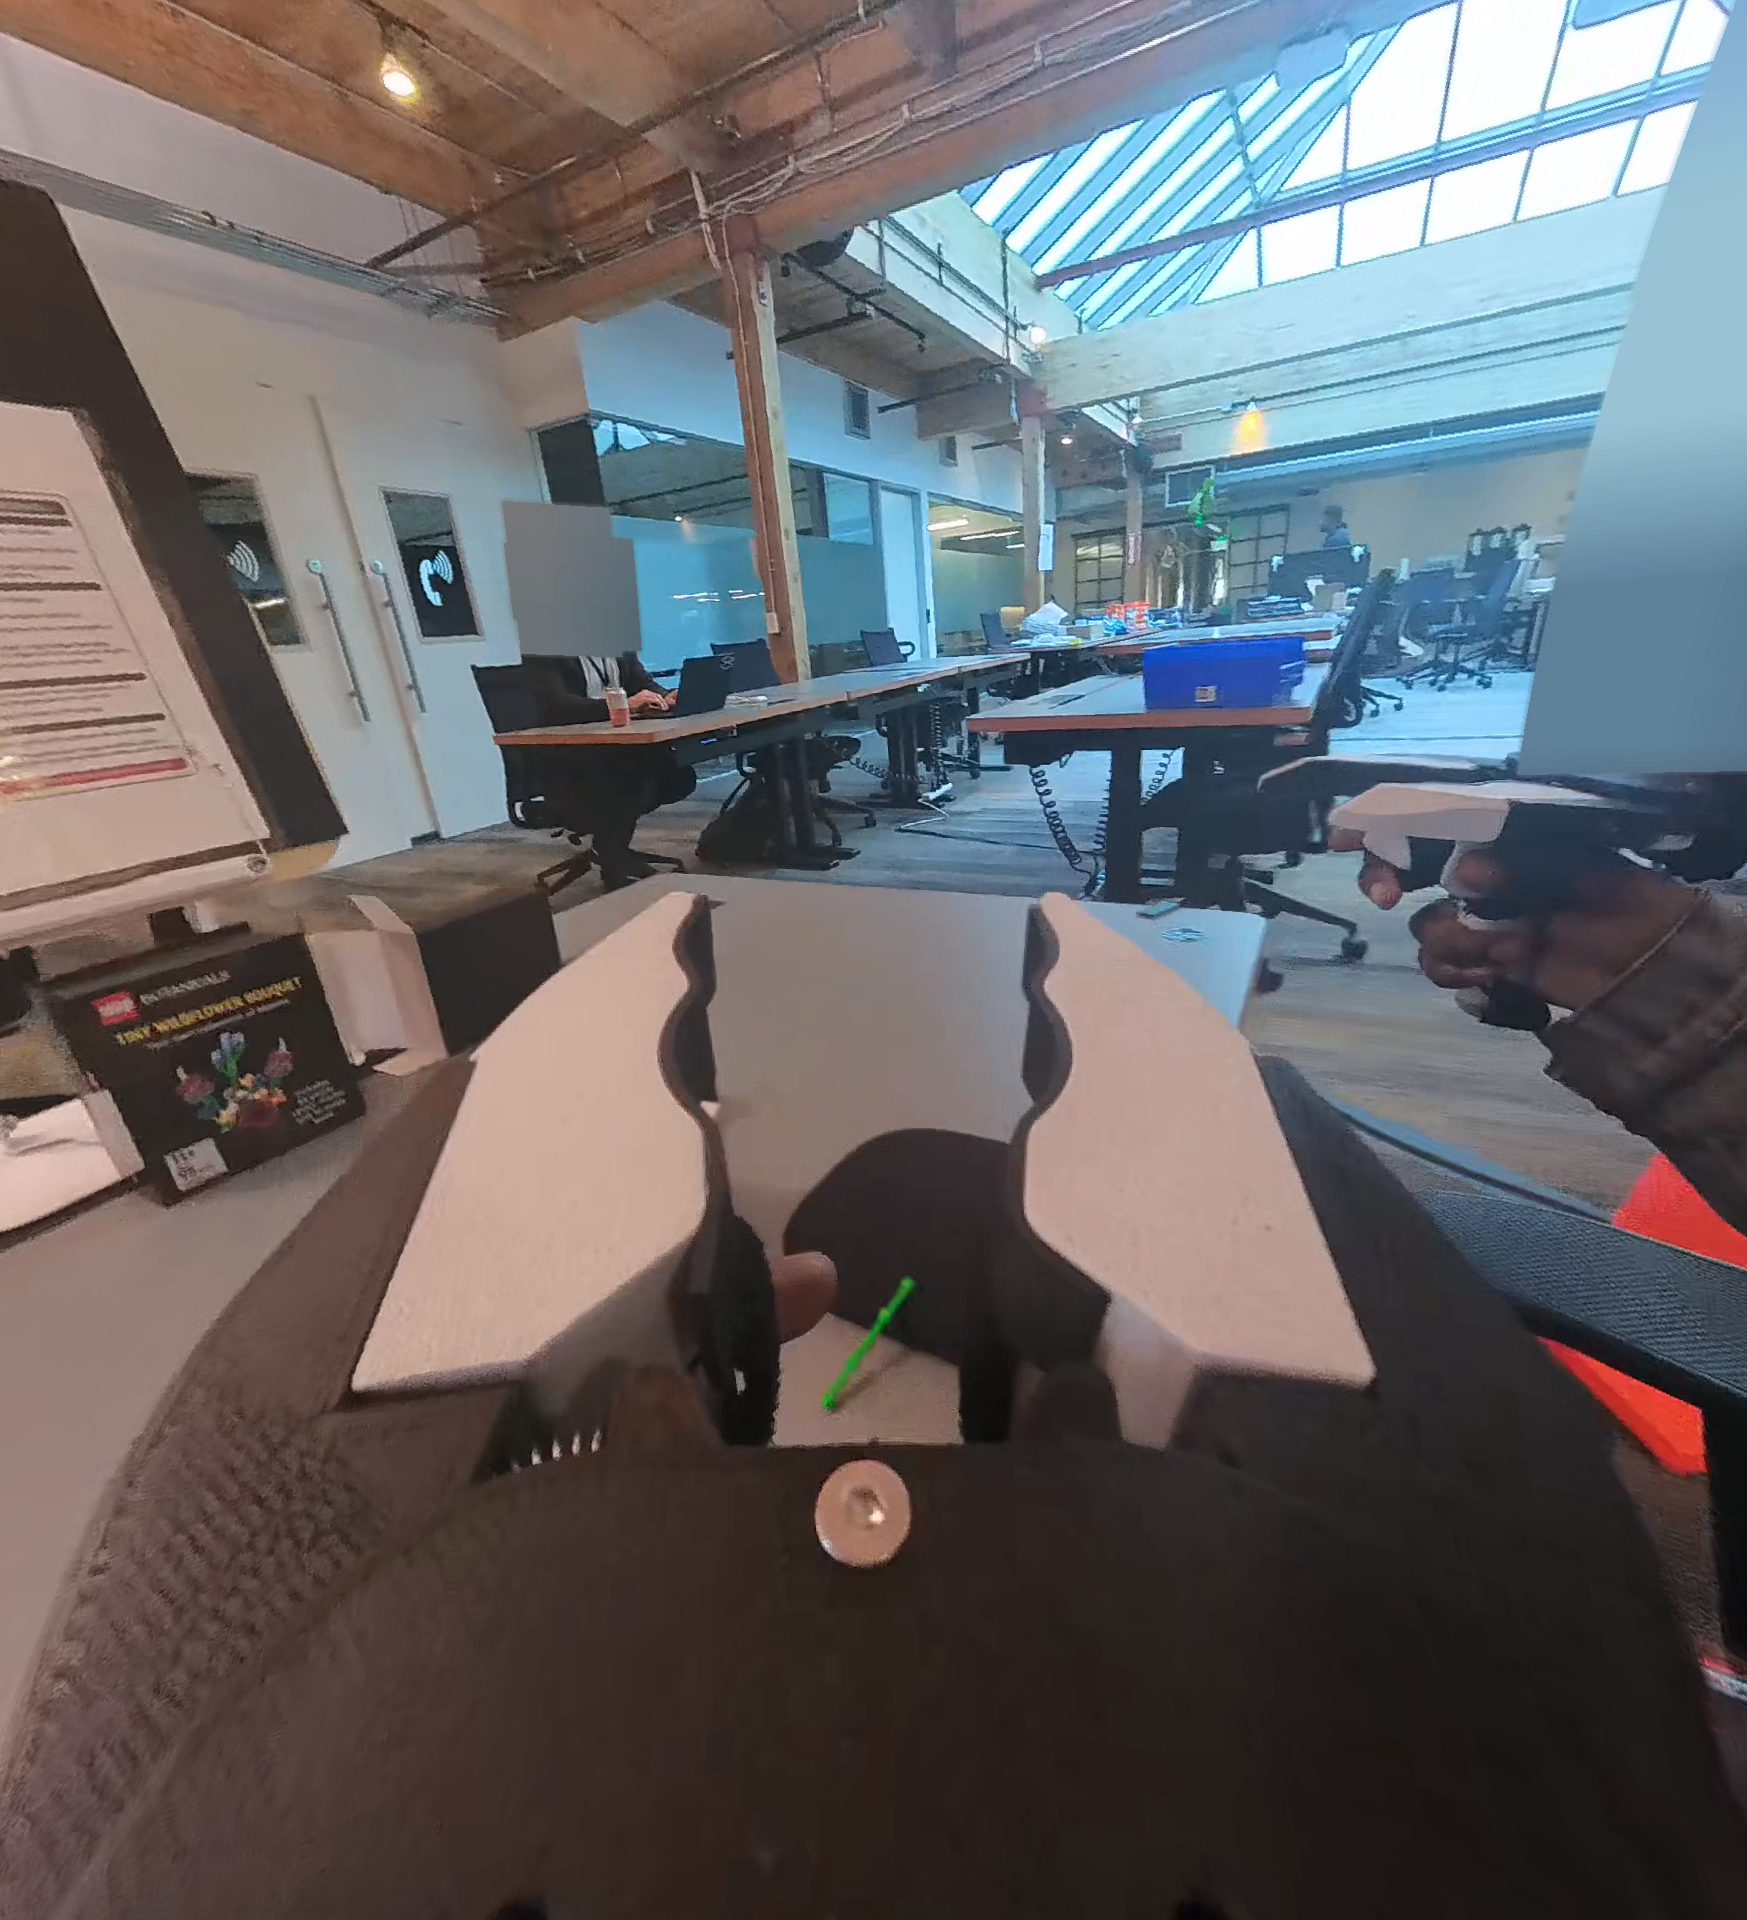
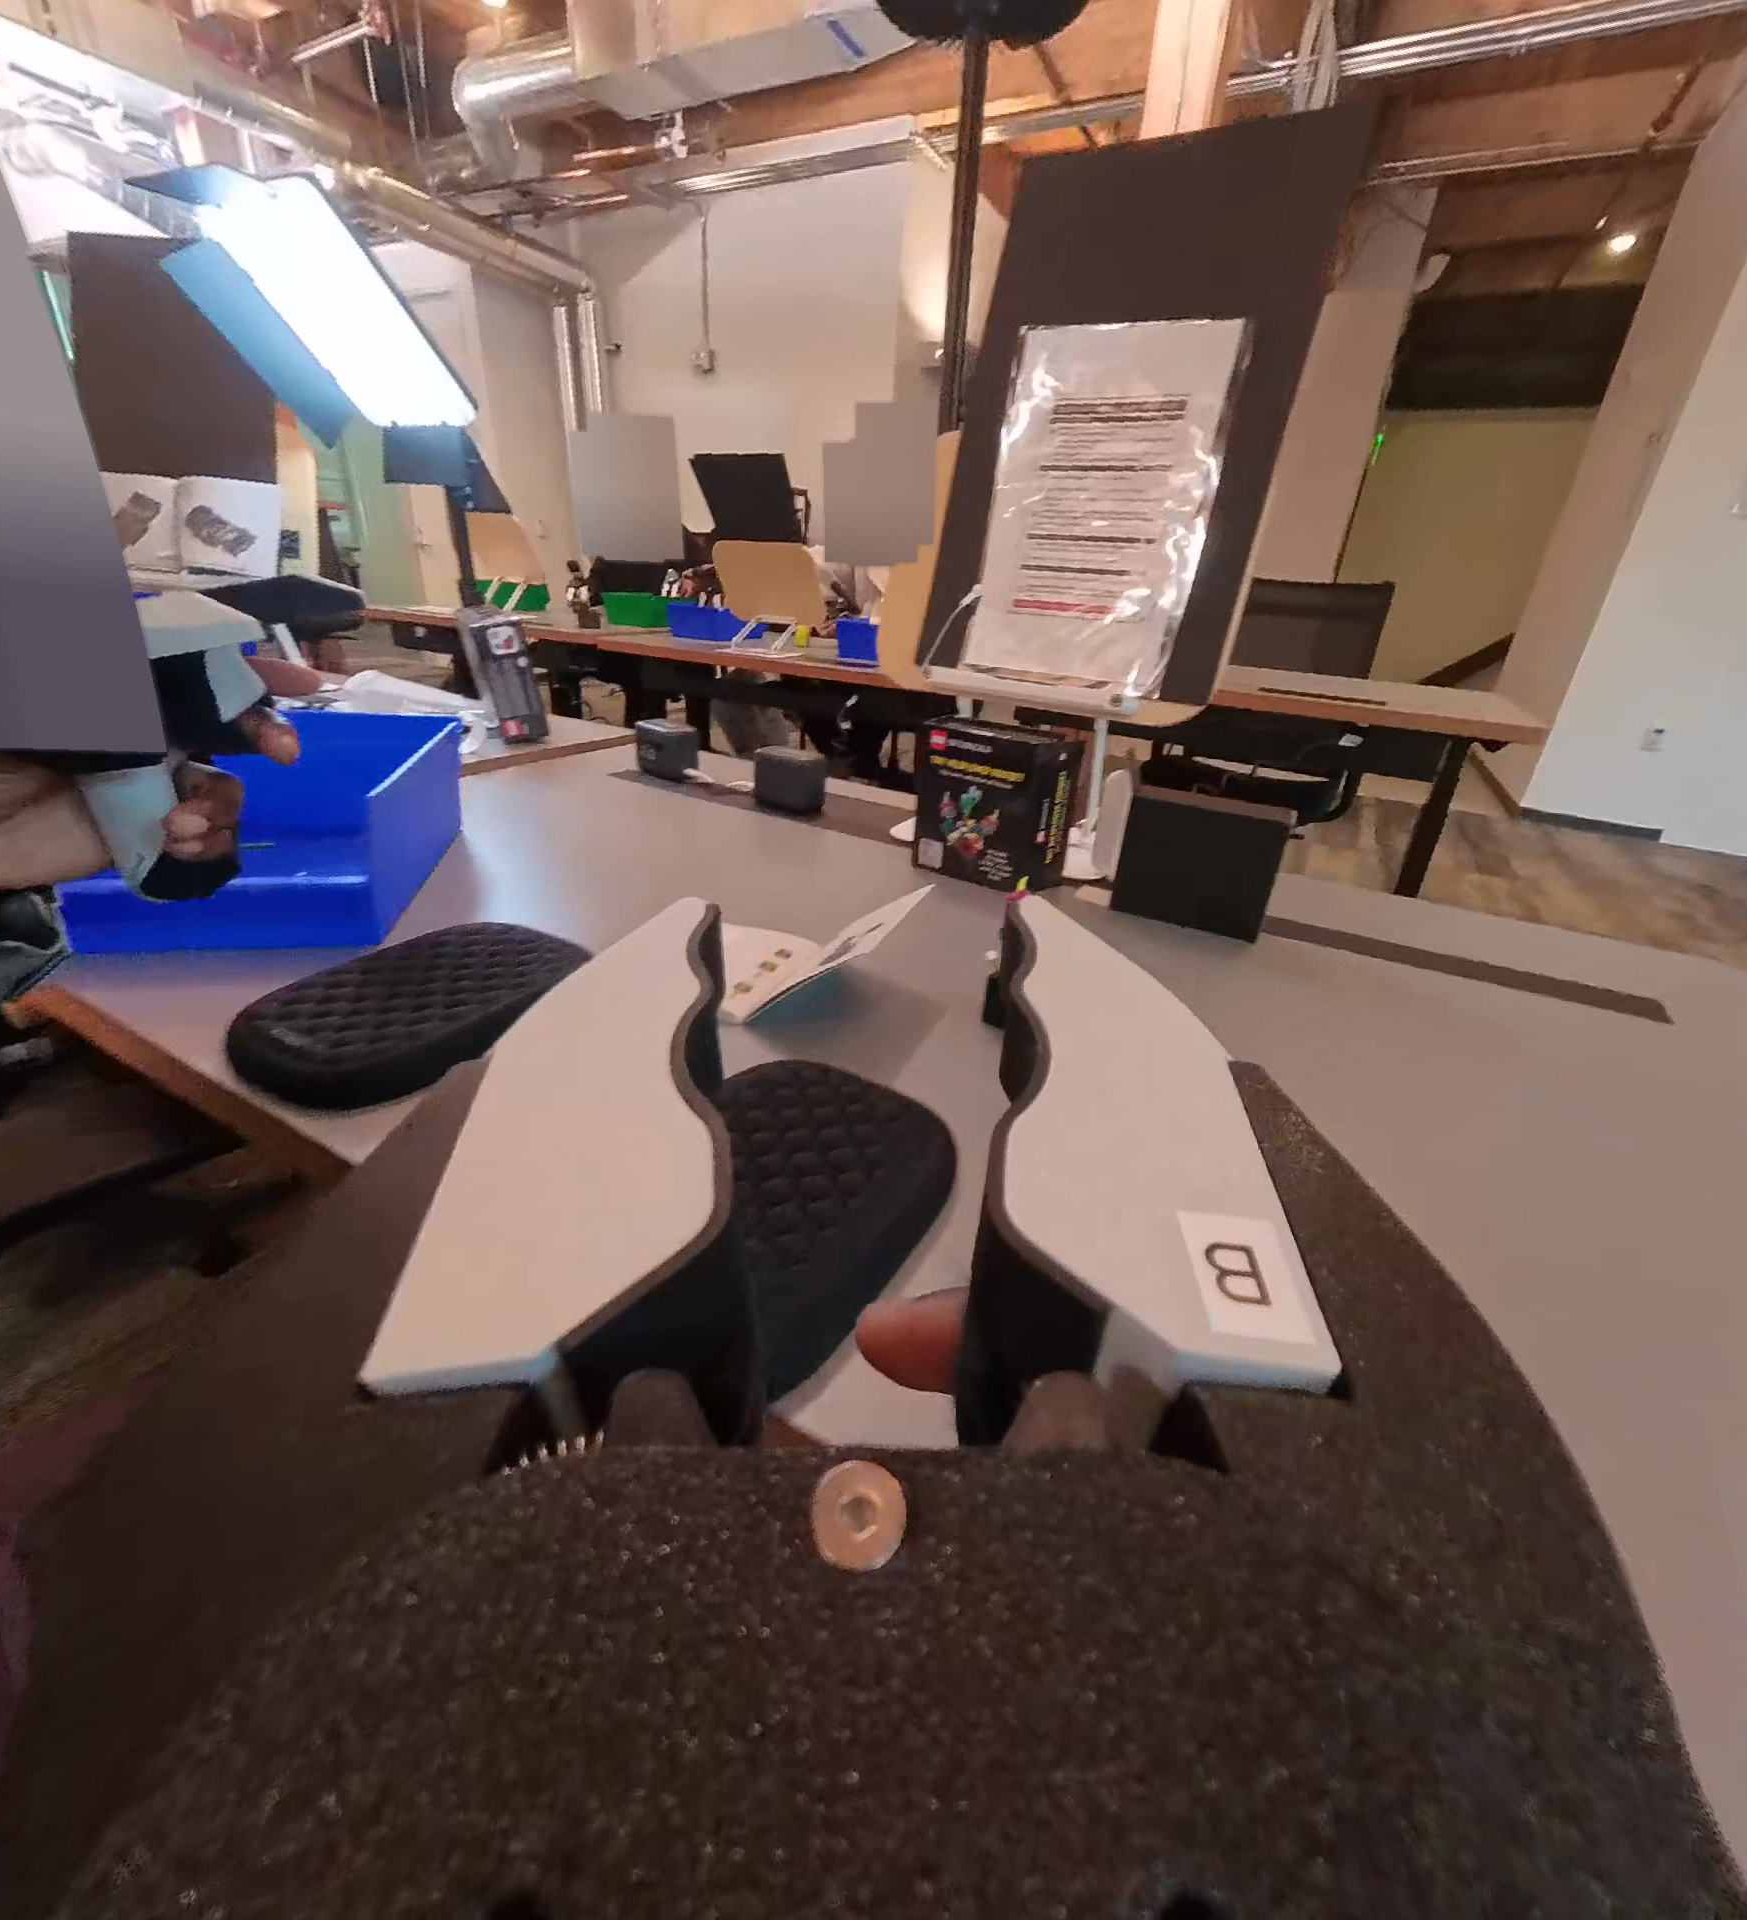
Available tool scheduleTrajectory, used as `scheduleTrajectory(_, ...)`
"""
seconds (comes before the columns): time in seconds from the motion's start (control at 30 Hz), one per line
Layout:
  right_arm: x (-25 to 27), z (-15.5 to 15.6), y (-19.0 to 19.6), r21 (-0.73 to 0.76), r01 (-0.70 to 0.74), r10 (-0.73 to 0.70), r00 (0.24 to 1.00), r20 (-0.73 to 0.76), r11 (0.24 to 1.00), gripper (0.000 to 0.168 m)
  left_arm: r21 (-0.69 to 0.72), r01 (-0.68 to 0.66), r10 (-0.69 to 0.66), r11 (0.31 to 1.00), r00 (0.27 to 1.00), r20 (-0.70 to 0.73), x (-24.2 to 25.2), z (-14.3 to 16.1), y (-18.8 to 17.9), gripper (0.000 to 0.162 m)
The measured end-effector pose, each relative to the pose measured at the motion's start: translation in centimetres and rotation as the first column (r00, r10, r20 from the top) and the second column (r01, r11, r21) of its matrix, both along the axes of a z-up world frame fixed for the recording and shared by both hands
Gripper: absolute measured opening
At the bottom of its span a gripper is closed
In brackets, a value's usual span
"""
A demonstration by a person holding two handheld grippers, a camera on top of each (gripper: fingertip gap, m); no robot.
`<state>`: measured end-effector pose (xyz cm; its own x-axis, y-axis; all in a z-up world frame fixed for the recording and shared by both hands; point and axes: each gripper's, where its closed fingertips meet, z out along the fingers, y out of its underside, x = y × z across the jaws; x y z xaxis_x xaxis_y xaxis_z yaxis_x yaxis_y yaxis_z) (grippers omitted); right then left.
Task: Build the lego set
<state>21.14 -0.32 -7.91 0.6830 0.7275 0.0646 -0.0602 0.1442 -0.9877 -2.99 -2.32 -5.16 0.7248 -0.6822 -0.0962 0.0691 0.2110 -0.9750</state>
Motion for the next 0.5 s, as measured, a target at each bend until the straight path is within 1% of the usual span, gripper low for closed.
scheduleTrajectory(0.07,0.1,-0.6,-2.3,-0.005,-0.007,0.007,1.000,0.009,1.000,0.052,-0.005,0.015,-0.015,1.000,1.000,0.018,0.0,-0.5,-1.3,0.056)
scheduleTrajectory(0.13,1.2,-1.5,-4.3,-0.007,0.015,-0.015,0.999,0.042,1.000,0.052,-0.003,0.024,-0.024,1.000,0.999,0.048,0.4,-1.3,-2.6,0.055)
scheduleTrajectory(0.23,5.9,-3.2,-6.5,-0.050,0.120,-0.112,0.984,0.137,0.992,0.054,-0.055,0.098,-0.095,0.994,0.994,0.057,2.5,-3.0,-4.1,0.055)
scheduleTrajectory(0.3,10.9,-4.6,-8.2,-0.085,0.230,-0.206,0.953,0.222,0.970,0.054,-0.074,0.148,-0.146,0.986,0.989,0.032,4.1,-4.1,-5.1,0.054)
scheduleTrajectory(0.4,20.6,-8.4,-11.9,-0.178,0.430,-0.345,0.863,0.370,0.885,0.053,-0.122,0.198,-0.201,0.973,0.979,-0.014,6.8,-6.1,-5.3,0.053)
scheduleTrajectory(0.5,30.2,-14.3,-17.3,-0.296,0.597,-0.450,0.779,0.438,0.746,0.052,-0.173,0.285,-0.298,0.943,0.953,-0.052,10.5,-7.8,-5.1,0.054)
